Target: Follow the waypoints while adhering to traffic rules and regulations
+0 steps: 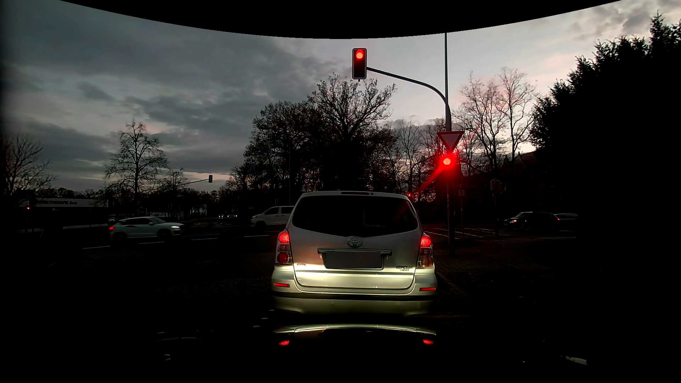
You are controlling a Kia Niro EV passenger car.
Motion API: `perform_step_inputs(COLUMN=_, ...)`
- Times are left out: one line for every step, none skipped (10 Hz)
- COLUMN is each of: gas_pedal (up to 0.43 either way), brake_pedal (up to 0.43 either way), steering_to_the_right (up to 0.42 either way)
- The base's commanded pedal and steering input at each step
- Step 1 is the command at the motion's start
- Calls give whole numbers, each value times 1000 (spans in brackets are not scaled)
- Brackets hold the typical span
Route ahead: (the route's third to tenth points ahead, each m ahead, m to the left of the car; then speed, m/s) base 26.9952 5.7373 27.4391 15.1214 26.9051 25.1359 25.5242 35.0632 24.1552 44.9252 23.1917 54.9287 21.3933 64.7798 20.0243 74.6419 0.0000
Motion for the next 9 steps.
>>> perform_step_inputs(gas_pedal=0, brake_pedal=341, steering_to_the_right=0)
perform_step_inputs(gas_pedal=0, brake_pedal=341, steering_to_the_right=-1)
perform_step_inputs(gas_pedal=0, brake_pedal=341, steering_to_the_right=-1)
perform_step_inputs(gas_pedal=0, brake_pedal=341, steering_to_the_right=0)
perform_step_inputs(gas_pedal=0, brake_pedal=341, steering_to_the_right=-1)
perform_step_inputs(gas_pedal=0, brake_pedal=341, steering_to_the_right=-1)
perform_step_inputs(gas_pedal=0, brake_pedal=341, steering_to_the_right=-1)
perform_step_inputs(gas_pedal=0, brake_pedal=341, steering_to_the_right=-1)
perform_step_inputs(gas_pedal=0, brake_pedal=341, steering_to_the_right=-1)
